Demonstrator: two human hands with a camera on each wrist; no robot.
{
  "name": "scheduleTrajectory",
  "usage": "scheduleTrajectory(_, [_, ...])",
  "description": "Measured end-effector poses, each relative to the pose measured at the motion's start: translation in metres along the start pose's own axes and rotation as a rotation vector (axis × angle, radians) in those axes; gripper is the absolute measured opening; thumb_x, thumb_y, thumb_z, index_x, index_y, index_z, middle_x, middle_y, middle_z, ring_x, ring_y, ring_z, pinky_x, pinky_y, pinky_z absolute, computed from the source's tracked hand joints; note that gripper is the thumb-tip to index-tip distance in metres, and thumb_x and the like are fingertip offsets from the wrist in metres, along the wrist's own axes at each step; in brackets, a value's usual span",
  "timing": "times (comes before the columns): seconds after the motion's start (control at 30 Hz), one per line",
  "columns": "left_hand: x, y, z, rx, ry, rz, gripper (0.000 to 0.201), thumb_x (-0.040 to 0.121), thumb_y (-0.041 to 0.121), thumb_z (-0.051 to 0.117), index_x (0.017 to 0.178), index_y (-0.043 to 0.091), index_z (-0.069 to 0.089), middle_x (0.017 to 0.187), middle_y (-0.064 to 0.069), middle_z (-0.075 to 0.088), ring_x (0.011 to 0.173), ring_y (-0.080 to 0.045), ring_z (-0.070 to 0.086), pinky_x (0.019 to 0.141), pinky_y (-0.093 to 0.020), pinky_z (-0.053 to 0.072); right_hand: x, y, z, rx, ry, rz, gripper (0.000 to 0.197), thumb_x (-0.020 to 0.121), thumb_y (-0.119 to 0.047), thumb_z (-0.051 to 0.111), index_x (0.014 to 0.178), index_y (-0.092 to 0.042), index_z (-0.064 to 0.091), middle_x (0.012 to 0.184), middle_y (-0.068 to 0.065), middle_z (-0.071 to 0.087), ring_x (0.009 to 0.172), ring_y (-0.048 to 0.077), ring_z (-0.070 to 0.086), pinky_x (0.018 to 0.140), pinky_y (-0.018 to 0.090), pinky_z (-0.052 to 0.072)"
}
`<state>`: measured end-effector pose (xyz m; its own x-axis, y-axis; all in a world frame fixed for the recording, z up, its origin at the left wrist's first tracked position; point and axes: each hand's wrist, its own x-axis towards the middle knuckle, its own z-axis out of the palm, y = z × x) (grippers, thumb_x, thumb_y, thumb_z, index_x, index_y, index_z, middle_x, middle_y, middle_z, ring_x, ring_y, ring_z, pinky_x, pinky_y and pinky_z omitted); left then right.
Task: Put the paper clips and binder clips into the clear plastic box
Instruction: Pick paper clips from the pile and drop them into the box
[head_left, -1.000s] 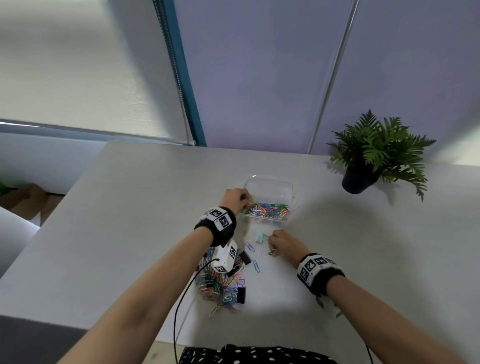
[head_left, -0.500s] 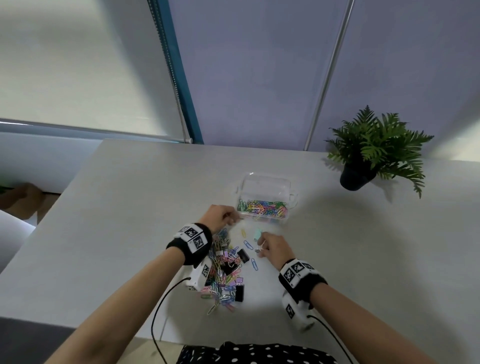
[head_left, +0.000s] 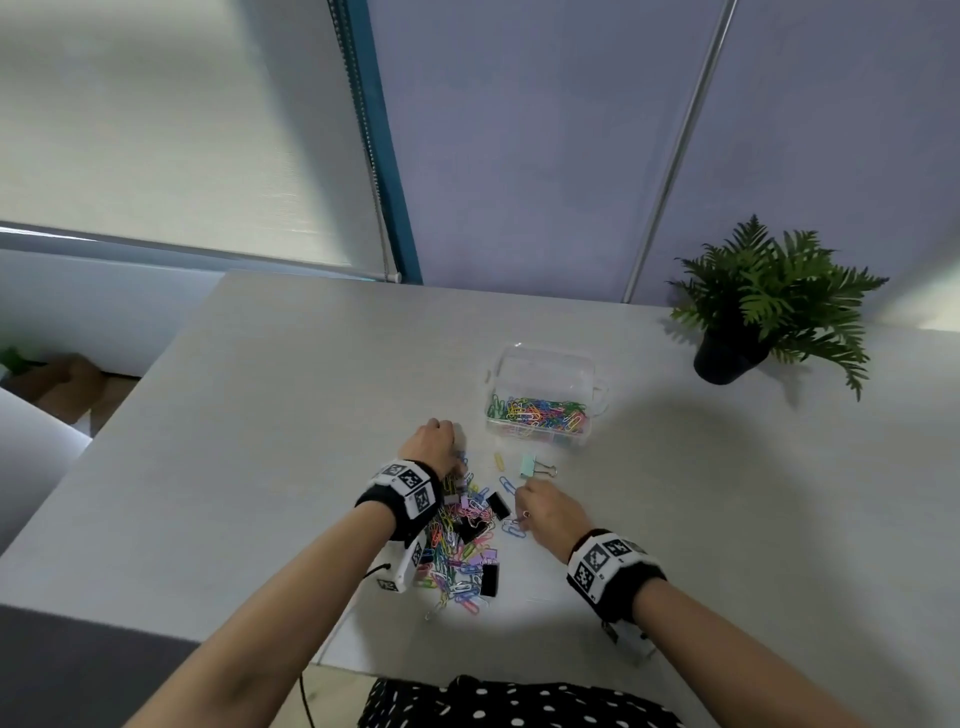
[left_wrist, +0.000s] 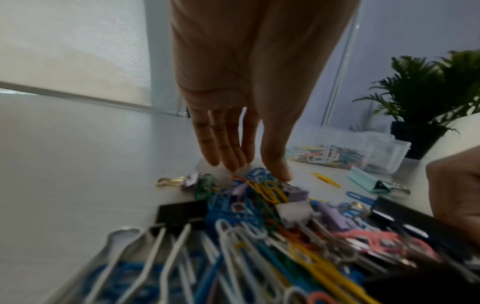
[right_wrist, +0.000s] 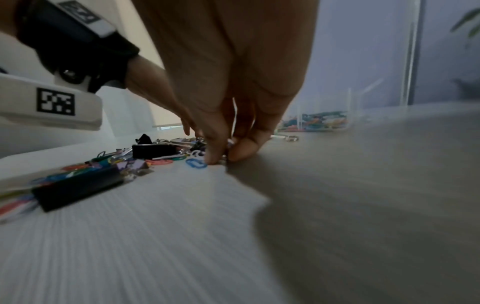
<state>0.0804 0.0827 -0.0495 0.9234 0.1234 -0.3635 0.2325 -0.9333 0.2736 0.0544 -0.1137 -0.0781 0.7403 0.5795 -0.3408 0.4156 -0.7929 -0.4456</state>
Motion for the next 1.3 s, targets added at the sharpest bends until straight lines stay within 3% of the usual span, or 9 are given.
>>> scheduleTrajectory(0.13, [0.002, 0.013, 0.004, 0.06, -0.068, -0.004, 0.022, 0.086, 0.012, 0.056, 0.107, 0.005, 0.056, 0.116, -0.015, 0.06, 0.106, -0.032, 0.058, 0.085, -0.036, 0.047, -0.002, 0.007, -0.016, 0.021, -0.079, -0.062, 0.016, 0.086, -0.012, 0.056, 0.074, -0.018, 0.046, 0.092, 0.01, 0.055, 0.081, 0.02, 0.047, 0.074, 0.029, 0.04])
scheduleTrajectory(0.33, [0.0, 0.01, 0.002, 0.074, -0.161, -0.006, 0.023, 0.083, 0.016, 0.062, 0.103, 0.005, 0.061, 0.113, -0.016, 0.062, 0.104, -0.033, 0.06, 0.088, -0.038, 0.05, 0.017, 0.026, -0.077, 0.307, 0.147, -0.032, 0.012, 0.081, -0.006, 0.063, 0.077, -0.011, 0.053, 0.072, -0.001, 0.057, 0.062, 0.008, 0.048, 0.056, 0.01, 0.04])
scheduleTrajectory(0.5, [-0.003, 0.006, 0.004, 0.089, -0.167, 0.023, 0.023, 0.085, 0.018, 0.057, 0.104, 0.005, 0.06, 0.112, -0.016, 0.063, 0.102, -0.033, 0.061, 0.086, -0.037, 0.052, 0.049, 0.032, -0.104, 0.378, 0.318, 0.09, 0.014, 0.079, -0.006, 0.066, 0.076, -0.009, 0.052, 0.062, -0.002, 0.051, 0.062, 0.018, 0.051, 0.062, 0.029, 0.046])
scheduleTrajectory(0.63, [-0.007, 0.001, 0.003, 0.032, -0.145, 0.004, 0.022, 0.087, 0.015, 0.051, 0.105, 0.006, 0.058, 0.115, -0.017, 0.061, 0.106, -0.033, 0.058, 0.088, -0.038, 0.049, 0.059, 0.03, -0.089, 0.311, 0.406, 0.148, 0.007, 0.083, -0.007, 0.06, 0.082, -0.005, 0.052, 0.087, 0.015, 0.059, 0.086, 0.03, 0.057, 0.081, 0.039, 0.046])
scheduleTrajectory(0.73, [-0.006, -0.005, -0.001, -0.042, -0.095, 0.007, 0.022, 0.087, 0.01, 0.047, 0.105, 0.003, 0.057, 0.114, -0.017, 0.062, 0.106, -0.032, 0.058, 0.09, -0.038, 0.048, 0.051, 0.016, -0.072, 0.122, 0.479, -0.029, 0.009, 0.087, -0.004, 0.051, 0.093, -0.001, 0.057, 0.099, 0.015, 0.057, 0.095, 0.028, 0.052, 0.085, 0.033, 0.042])
scheduleTrajectory(0.93, [0.007, 0.002, -0.021, -0.242, 0.012, 0.073, 0.016, 0.09, 0.005, 0.046, 0.101, -0.001, 0.056, 0.106, -0.02, 0.064, 0.094, -0.032, 0.061, 0.083, -0.037, 0.049, 0.047, -0.016, -0.037, -0.108, 0.169, -0.251, 0.037, 0.086, -0.01, 0.056, 0.122, -0.002, 0.048, 0.129, 0.014, 0.049, 0.122, 0.025, 0.042, 0.104, 0.033, 0.038])
scheduleTrajectory(1.07, [0.017, 0.016, -0.041, -0.476, 0.034, 0.085, 0.007, 0.091, 0.003, 0.046, 0.088, 0.007, 0.05, 0.091, -0.014, 0.057, 0.072, -0.023, 0.055, 0.054, -0.026, 0.051, 0.041, -0.014, -0.034, -0.294, -0.018, -0.226, 0.052, 0.092, -0.017, 0.048, 0.138, -0.004, 0.029, 0.148, 0.013, 0.029, 0.136, 0.027, 0.025, 0.112, 0.035, 0.025])
scheduleTrajectory(1.2, [0.032, 0.029, -0.055, -0.536, 0.005, 0.113, 0.022, 0.09, 0.006, 0.051, 0.071, 0.017, 0.046, 0.081, -0.007, 0.059, 0.071, -0.019, 0.053, 0.05, -0.024, 0.045, 0.022, -0.003, -0.029, -0.324, -0.049, -0.29, 0.049, 0.096, -0.003, 0.033, 0.143, -0.007, 0.02, 0.154, 0.013, 0.014, 0.143, 0.026, 0.013, 0.115, 0.036, 0.017])
scheduleTrajectory(1.3, [0.046, 0.041, -0.06, -0.457, 0.014, 0.146, 0.018, 0.089, 0.009, 0.054, 0.074, 0.015, 0.048, 0.077, -0.009, 0.062, 0.066, -0.021, 0.055, 0.049, -0.027, 0.045, 0.009, 0.006, -0.019, -0.287, 0.043, -0.387, 0.056, 0.082, 0.012, 0.044, 0.136, -0.003, 0.036, 0.146, 0.019, 0.035, 0.135, 0.032, 0.033, 0.11, 0.043, 0.035])
